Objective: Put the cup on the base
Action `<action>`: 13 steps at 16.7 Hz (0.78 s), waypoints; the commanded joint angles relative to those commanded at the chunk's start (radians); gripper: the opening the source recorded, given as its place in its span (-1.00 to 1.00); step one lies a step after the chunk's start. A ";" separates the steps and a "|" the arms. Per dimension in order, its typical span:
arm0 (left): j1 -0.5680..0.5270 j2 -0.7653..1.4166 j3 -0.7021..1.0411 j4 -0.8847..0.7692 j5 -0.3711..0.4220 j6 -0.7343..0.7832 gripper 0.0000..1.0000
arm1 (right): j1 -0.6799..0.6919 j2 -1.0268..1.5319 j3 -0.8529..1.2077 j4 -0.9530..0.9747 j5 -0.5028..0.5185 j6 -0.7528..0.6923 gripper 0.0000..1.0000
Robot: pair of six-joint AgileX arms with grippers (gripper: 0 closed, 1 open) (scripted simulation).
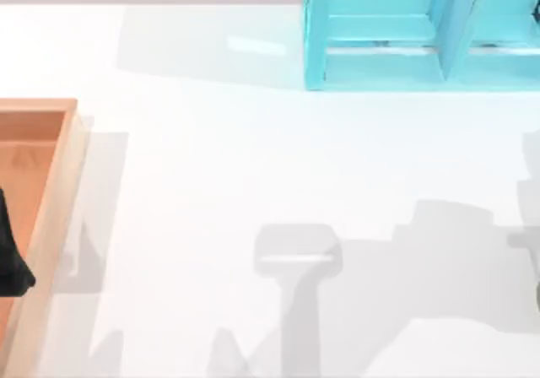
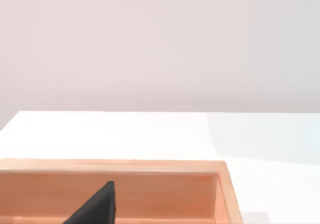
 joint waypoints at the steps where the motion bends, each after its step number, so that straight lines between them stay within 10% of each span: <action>1: 0.000 0.000 0.000 0.000 0.000 0.000 1.00 | 0.000 0.000 0.000 0.000 0.000 0.000 -1.00; 13: 0.000 0.000 0.000 0.000 0.000 0.000 1.00 | 0.000 0.000 0.000 0.000 0.000 0.000 0.81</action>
